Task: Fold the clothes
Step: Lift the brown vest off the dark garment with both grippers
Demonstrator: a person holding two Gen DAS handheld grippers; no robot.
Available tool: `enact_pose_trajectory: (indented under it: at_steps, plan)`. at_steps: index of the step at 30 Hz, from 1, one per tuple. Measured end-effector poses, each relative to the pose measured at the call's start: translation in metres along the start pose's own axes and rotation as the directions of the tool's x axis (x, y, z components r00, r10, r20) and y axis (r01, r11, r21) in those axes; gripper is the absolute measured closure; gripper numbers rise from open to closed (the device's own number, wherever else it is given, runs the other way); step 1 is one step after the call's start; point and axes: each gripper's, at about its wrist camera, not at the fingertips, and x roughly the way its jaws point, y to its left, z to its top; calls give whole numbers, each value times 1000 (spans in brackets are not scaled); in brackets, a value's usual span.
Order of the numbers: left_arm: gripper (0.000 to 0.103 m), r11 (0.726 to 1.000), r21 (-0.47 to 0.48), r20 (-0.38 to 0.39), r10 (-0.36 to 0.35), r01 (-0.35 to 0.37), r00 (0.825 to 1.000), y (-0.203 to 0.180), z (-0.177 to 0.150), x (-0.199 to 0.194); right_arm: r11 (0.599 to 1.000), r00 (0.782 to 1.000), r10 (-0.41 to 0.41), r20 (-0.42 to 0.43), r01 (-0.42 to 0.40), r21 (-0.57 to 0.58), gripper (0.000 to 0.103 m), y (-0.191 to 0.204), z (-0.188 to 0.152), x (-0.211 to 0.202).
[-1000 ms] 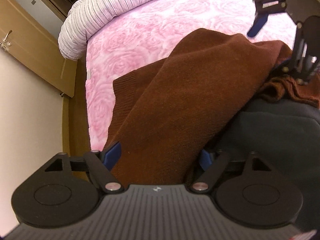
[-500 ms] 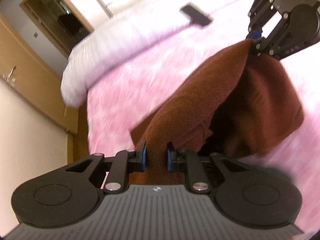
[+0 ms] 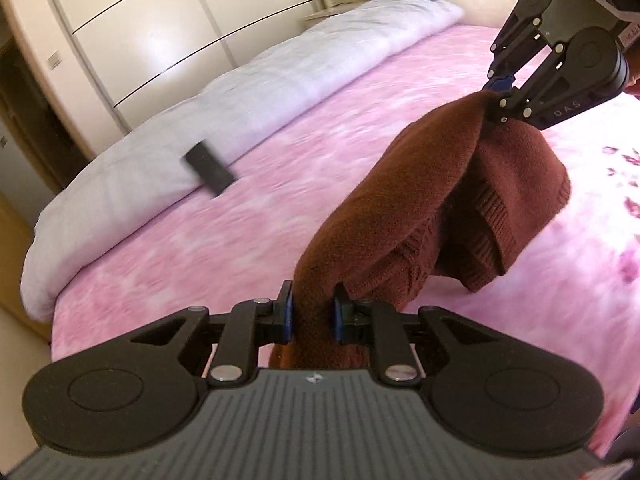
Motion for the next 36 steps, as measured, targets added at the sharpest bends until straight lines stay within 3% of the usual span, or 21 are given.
enact_pose_trajectory:
  at_steps: [6,11,15,18,19,20,25,31,34,36]
  plan:
    - [87,999,24,-33,-29,30,999,-130,24,10,1000,999,30,14,-30,4,93,-20,-109,-44]
    - [87,994,91,2,-66,65,998,-189,10,25,999,999,-4,54,1,47,92,-37,-168,-38]
    - [86,987,155,50,-40,31,998,-201,-9,52,996,994,-56,96,48,81,89,-28,-203,-24]
    - [82,980,201,101,-9,-12,995,-205,-21,61,988,988,-90,125,72,140,78,-24,-227,-10]
    - [81,976,214,118,2,-27,993,-205,-24,62,984,987,-95,133,72,166,70,-22,-235,-4]
    - [77,973,227,136,12,-43,991,-205,-28,64,980,985,-98,142,70,187,64,-21,-241,1]
    - [61,959,260,218,52,-110,975,-208,-46,63,975,978,-126,168,91,202,56,-10,-262,21]
    - [50,964,220,290,84,-152,953,-212,-70,44,955,952,-214,221,157,250,41,1,-283,-9]
    - [43,967,201,305,89,-155,948,-217,-79,23,949,945,-229,233,164,269,39,20,-296,-35]
    - [29,962,225,304,83,-156,949,-220,-86,16,962,955,-189,227,134,238,34,38,-302,-46]
